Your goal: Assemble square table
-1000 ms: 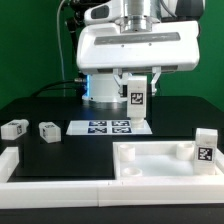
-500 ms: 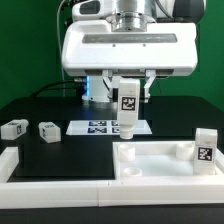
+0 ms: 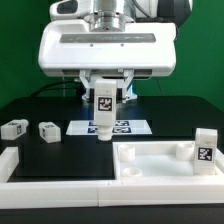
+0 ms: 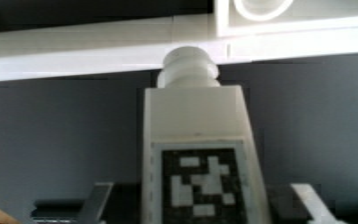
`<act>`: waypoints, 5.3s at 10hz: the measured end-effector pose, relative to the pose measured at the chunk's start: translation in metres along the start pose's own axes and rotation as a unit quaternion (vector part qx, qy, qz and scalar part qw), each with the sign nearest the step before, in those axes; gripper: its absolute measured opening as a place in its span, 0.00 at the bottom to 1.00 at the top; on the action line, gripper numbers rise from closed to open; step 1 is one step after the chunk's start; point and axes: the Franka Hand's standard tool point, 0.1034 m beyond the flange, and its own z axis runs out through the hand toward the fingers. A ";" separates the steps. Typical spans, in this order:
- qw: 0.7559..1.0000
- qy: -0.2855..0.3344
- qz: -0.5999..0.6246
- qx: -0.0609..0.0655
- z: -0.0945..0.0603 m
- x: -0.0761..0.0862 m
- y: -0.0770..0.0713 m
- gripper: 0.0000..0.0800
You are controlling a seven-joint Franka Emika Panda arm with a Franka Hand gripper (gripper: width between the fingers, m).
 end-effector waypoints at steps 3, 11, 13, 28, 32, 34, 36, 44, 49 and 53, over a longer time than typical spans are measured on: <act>1.000 -0.001 0.014 0.009 0.016 -0.015 -0.029 0.36; 1.000 -0.014 0.008 0.009 0.039 -0.036 -0.041 0.36; 1.000 -0.012 0.011 0.006 0.042 -0.034 -0.035 0.36; 1.000 -0.008 0.011 0.002 0.050 -0.041 -0.034 0.81; 0.989 -0.139 0.027 0.047 0.032 -0.018 -0.041 0.81; 0.978 -0.200 0.023 0.062 0.036 -0.022 -0.046 0.81; 0.964 -0.253 0.021 0.074 0.040 -0.020 -0.047 0.81; 0.963 -0.259 0.024 0.067 0.047 -0.026 -0.029 0.81; 0.958 -0.264 0.104 0.046 0.047 -0.027 -0.030 0.36; 0.916 -0.246 0.317 -0.005 0.051 -0.024 -0.031 0.36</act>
Offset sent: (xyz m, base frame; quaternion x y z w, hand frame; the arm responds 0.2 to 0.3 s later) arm 0.0111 0.0152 -0.0220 -0.0339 0.0200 0.0265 0.9989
